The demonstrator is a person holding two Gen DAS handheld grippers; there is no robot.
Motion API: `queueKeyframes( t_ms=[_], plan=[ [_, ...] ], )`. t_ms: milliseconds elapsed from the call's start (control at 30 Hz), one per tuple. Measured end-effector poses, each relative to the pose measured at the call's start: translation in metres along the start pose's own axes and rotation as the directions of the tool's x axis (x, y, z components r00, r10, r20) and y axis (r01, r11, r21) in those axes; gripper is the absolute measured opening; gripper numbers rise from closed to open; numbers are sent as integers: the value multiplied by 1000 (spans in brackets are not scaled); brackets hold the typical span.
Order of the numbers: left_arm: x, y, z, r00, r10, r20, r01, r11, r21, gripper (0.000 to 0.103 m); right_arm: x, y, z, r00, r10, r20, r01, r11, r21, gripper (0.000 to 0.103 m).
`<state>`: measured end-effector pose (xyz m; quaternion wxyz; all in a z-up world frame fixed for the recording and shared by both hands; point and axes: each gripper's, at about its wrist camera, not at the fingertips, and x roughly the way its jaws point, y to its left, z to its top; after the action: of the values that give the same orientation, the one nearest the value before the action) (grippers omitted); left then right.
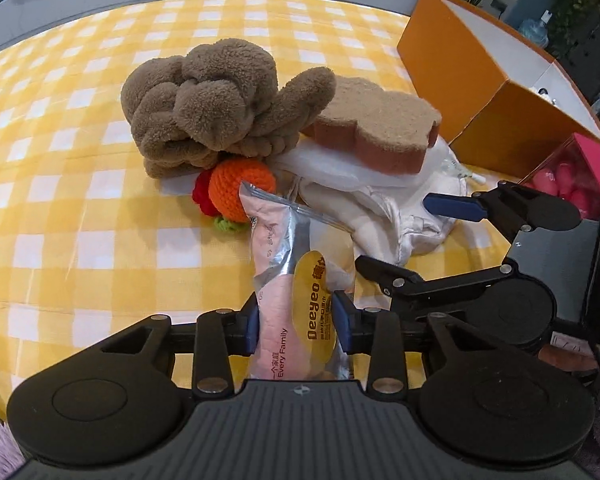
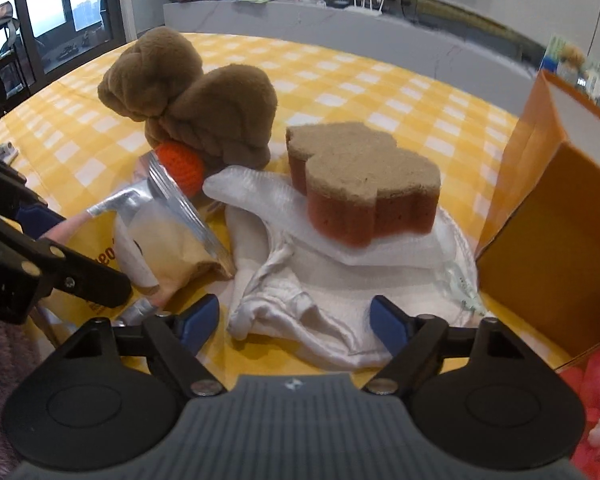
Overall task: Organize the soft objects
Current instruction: 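Grasp the pink snack packet with the left tool while the right tool grasps the white cloth bag, then carry the packet with the left tool while the right tool carries the cloth bag to the orange box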
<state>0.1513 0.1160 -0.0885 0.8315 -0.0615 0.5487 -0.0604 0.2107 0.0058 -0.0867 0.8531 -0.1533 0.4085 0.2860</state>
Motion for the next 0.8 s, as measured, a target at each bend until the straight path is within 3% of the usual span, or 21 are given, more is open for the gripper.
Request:
queueKeyframes(
  t_ms=[67,100,133,167,333,533,800],
  plan=[
    [1,-1,1,1000,3,1,-3,1000,-1,39,-2,-1,-1,1000,-8,26,7,1000,10,65],
    [1,-2,0,1000,5,9,-5,1000,1,38,-3,-2,-1,999,-9,33,9,1000,5,51],
    [-1,-3,0,1000,11,25,-11,1000,4,35,-3,-3,0,999,-4,38,5,1000,-5,31],
    [-3,-5,-2,999,22,43,-23,1000,10,33,-4,-4,1,999,-7,38,8,1000,-12,26],
    [-11,-10,-3,993,48,110,-51,998,24,25,-9,-14,6,999,14,39,-14,1000,9,17],
    [-35,-13,-12,977,19,212,-19,1000,-2,22,-50,-14,16,993,27,117,-29,999,21,17],
    [-65,-24,-31,964,-7,267,20,999,-44,22,-111,-10,4,984,79,157,-100,986,130,17]
  ],
)
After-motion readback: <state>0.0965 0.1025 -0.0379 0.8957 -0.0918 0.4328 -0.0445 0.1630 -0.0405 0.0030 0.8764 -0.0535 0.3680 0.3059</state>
